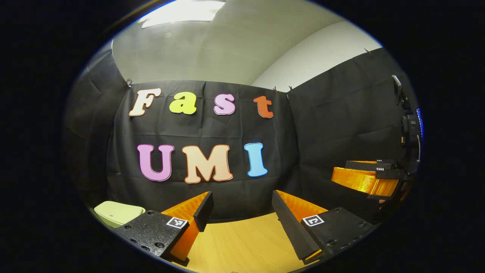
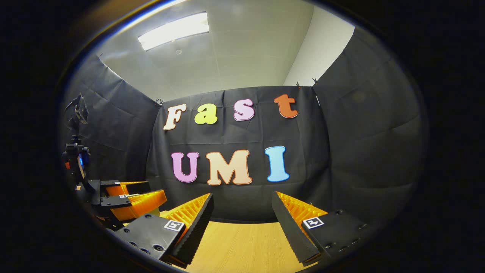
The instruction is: Press the lid of the desktop garbage bin to open it, pick up the crumpled paper on the desktop and throw it into the bin, then pick up the pop can on the desktop and drop it into the bin, and finally close the garbage bin lid.
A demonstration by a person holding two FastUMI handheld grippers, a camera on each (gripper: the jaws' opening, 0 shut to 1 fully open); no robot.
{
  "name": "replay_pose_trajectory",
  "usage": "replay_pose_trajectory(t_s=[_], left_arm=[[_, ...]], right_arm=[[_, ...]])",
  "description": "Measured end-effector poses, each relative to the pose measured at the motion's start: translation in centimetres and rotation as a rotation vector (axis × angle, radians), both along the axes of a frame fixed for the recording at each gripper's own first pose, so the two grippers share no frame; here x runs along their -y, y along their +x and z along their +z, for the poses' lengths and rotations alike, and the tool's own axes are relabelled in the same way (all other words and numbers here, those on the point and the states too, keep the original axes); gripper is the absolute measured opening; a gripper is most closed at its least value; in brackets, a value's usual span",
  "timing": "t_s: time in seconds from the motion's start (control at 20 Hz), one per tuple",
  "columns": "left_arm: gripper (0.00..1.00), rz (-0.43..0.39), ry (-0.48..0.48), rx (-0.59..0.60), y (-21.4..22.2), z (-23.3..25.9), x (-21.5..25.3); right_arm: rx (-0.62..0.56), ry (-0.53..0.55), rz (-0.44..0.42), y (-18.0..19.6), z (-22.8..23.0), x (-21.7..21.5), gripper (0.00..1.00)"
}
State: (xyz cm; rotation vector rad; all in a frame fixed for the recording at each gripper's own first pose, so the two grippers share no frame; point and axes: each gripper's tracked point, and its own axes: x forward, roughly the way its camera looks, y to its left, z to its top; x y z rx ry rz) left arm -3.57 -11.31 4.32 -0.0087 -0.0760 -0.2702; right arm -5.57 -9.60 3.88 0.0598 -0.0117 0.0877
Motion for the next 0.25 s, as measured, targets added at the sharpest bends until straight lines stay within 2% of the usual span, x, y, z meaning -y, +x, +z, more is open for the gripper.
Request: replay_pose_trajectory(t_s=[0.25], left_arm=[[0.94, 0.009, -0.009, -0.001, -0.51, 0.14, -0.43]], right_arm=[[0.005, -0.010, 0.006, -0.65, 0.42, -0.58, 0.97]])
